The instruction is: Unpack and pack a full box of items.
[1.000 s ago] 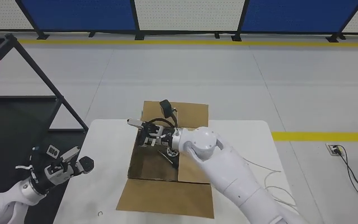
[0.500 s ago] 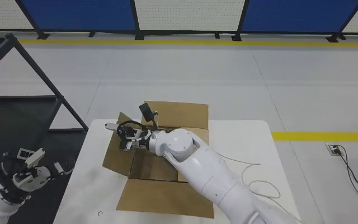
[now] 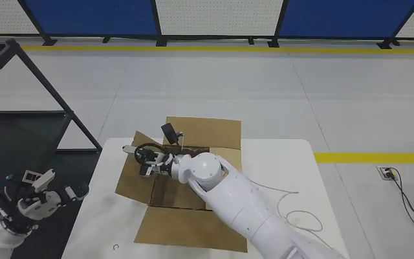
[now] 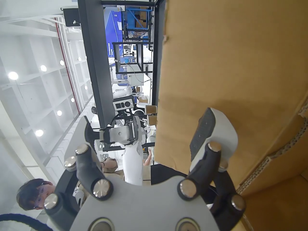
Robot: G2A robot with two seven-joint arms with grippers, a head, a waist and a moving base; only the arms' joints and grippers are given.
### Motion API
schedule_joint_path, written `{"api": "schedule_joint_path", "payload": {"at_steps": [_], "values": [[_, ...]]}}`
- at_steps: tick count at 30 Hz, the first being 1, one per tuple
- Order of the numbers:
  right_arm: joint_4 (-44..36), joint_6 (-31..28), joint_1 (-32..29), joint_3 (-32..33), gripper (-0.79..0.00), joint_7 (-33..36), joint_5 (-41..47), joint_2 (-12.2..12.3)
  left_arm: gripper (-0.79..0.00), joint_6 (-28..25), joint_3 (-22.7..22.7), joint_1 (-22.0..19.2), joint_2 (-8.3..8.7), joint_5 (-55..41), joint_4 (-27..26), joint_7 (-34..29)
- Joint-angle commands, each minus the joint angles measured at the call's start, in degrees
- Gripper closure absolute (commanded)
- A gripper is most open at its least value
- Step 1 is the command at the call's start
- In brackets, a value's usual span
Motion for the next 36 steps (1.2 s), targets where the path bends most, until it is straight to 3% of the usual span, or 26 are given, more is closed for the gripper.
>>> {"api": "schedule_joint_path", "payload": {"at_steps": [1,15,22,30,36], "values": [[-1.2,0.7,-1.0,0.2,-0.785,-1.4,-0.9,0.0,-0.785,0.7,0.4,-0.3,-0.03,0.5,-0.9,0.8],[-1.3,2.9,-2.5,2.0,-0.785,-1.4,-4.2,-0.7,-0.785,4.3,6.5,-1.2,-0.39,4.3,-3.2,1.6],[-2.6,-0.2,-3.4,4.0,-0.785,-0.5,-5.6,-0.3,-0.785,6.0,9.7,-3.1,-0.5,10.2,-1.3,5.6],[-12.6,-6.2,-9.4,10.6,-0.785,-0.9,-10.2,3.5,-0.785,9.2,12.6,-4.9,-0.65,15.8,0.6,10.8],[-29.0,-3.8,-20.8,17.7,-0.785,-2.7,-17.8,7.9,-0.785,11.9,17.2,-8.0,-1.08,18.9,2.9,12.5]]}}
